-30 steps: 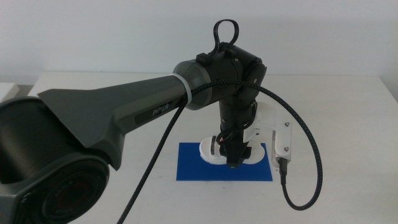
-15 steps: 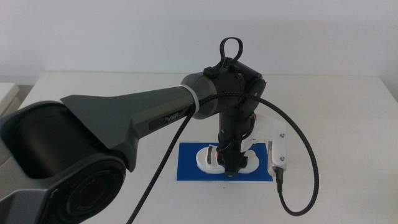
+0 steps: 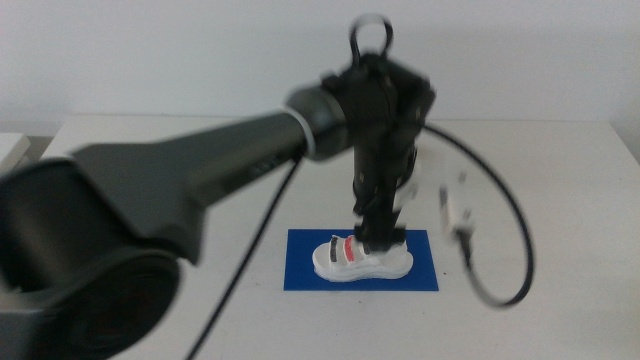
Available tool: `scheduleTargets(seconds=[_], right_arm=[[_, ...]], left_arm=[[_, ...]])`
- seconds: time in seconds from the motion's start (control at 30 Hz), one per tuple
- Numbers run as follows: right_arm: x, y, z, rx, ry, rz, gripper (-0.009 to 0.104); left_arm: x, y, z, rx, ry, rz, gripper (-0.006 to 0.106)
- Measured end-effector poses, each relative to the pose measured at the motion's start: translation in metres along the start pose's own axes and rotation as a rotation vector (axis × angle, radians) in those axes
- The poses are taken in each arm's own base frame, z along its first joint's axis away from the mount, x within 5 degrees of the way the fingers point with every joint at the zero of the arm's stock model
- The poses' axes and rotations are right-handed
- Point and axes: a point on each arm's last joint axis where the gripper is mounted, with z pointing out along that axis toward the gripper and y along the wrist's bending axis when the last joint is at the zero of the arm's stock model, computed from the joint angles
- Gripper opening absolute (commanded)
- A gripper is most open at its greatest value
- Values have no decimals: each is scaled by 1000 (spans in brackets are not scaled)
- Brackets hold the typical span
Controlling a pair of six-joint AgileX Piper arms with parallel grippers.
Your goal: Use one arm to grab the shoe from the table and place it on the mat.
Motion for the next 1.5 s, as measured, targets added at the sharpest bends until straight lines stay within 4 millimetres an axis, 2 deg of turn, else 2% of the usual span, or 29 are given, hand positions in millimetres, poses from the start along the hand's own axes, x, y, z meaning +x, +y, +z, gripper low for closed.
scheduleTargets(seconds=[0.07,0.13,0.2,0.23,0.3,0.37,0.47,0.63,0.8,1.0,1.1,1.23,1.33,1.5], right_arm=[[0,0,0,0,0,0,79],[0,0,0,0,0,0,79],[0,0,0,0,0,0,79],[0,0,0,0,0,0,79],[0,0,0,0,0,0,79],[0,0,0,0,0,0,79],[0,0,0,0,0,0,79],[0,0,0,0,0,0,79],[0,0,0,0,0,0,79],[0,0,0,0,0,0,79],[0,0,0,0,0,0,79],[0,0,0,0,0,0,79],[0,0,0,0,0,0,79],[0,0,0,0,0,0,79]], left_arm=[[4,4,-32,-47,-57,-84,94],[15,8,-76,-88,-153,-214,94],[37,11,-123,-105,-275,-396,94],[48,11,-140,-103,-324,-481,94],[83,7,-177,-127,-392,-653,94],[120,-4,-199,-154,-405,-793,94],[166,-39,-227,-243,-464,-925,94],[223,-102,-247,-460,-610,-1109,94],[257,-168,-245,-693,-724,-1236,94],[269,-230,-216,-885,-837,-1312,94],[272,-249,-192,-931,-893,-1346,94],[279,-270,-146,-931,-887,-1443,94],[280,-279,-118,-929,-925,-1426,94],[281,-293,-83,-929,-966,-1424,94]])
